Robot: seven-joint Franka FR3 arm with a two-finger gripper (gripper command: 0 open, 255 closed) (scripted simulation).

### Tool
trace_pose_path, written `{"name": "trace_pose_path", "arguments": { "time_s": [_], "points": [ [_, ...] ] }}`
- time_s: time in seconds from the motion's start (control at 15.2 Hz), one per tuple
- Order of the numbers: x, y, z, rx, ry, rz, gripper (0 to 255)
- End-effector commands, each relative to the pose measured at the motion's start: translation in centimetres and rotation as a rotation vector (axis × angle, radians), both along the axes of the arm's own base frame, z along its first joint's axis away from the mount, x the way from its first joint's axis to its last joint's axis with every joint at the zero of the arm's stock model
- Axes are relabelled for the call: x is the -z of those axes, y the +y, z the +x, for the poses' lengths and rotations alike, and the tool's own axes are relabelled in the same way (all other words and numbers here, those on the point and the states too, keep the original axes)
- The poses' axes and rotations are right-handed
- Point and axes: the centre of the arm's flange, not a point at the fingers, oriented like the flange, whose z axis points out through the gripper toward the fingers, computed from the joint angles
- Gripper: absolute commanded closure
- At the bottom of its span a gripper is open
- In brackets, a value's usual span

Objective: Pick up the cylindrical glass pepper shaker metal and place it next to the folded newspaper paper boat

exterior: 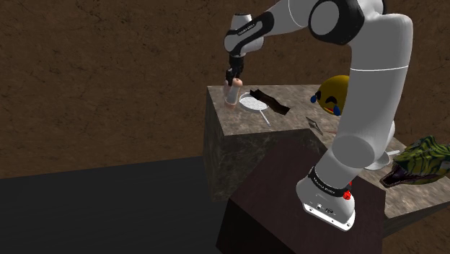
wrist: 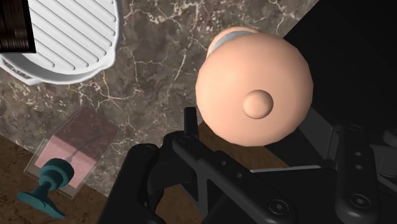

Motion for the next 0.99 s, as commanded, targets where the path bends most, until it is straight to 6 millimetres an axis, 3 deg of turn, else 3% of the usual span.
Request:
{"name": "trace_pose_path", "arguments": {
  "time_s": [0.0,0.92],
  "points": [
    [-1.1,0.0,0.1,0.000,0.000,0.000,255],
    [-8.5,0.0,0.1,0.000,0.000,0.000,255]
  ]
}}
